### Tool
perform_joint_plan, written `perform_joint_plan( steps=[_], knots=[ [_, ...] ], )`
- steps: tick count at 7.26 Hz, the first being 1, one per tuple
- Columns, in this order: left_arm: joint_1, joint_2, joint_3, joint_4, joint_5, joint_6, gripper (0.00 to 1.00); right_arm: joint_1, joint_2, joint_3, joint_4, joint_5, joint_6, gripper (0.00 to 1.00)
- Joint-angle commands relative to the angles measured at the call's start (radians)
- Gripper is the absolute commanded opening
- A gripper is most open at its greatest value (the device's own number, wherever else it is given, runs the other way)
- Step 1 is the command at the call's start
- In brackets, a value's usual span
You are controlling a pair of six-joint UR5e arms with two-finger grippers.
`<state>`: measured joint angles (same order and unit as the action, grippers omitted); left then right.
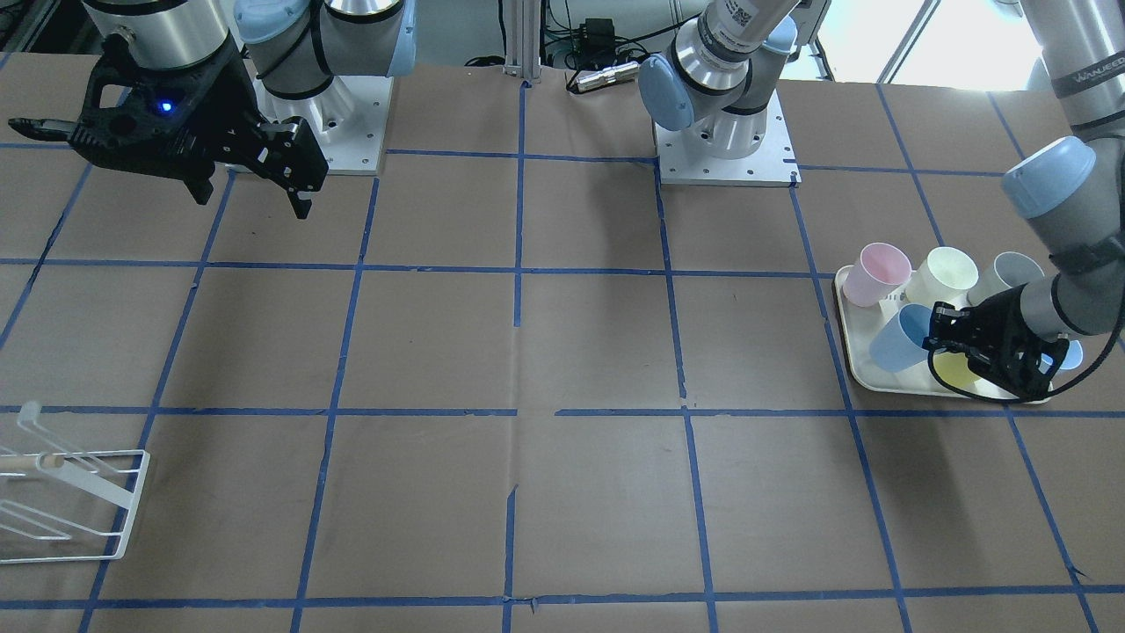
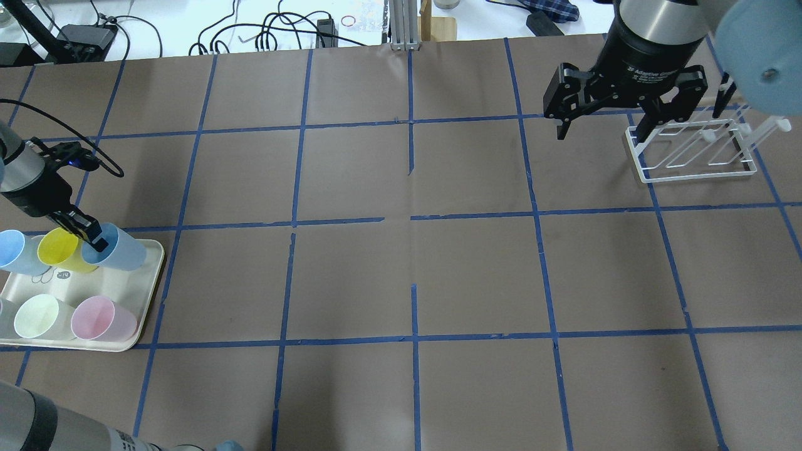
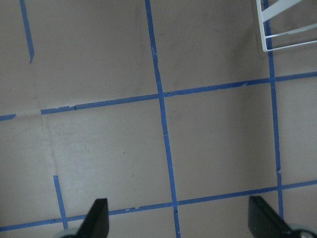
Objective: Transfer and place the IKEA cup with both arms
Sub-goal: 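Lower the cup onto the tray beside the yellow cup with the left gripper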
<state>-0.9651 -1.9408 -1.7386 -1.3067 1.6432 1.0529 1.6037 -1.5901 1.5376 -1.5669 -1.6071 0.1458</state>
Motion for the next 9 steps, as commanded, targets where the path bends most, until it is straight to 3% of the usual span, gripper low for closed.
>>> perform_joint_plan(
  steps=[1,8,9],
  knots=[
    [-0.009,-0.007,-0.001,0.006,0.007,0.019,0.0,0.005,-0.008,0.007,-0.083,-0.002,-0.09,1.0],
    [-0.032,-0.018,-0.006,0.01,0.017,0.015,0.0,-0.025,-0.016,0.033,-0.102,0.009,-0.091,1.0],
    [-0.032,-0.02,-0.007,0.009,0.017,0.015,0.12,-0.03,-0.016,0.032,-0.105,0.009,-0.092,1.0]
  ],
)
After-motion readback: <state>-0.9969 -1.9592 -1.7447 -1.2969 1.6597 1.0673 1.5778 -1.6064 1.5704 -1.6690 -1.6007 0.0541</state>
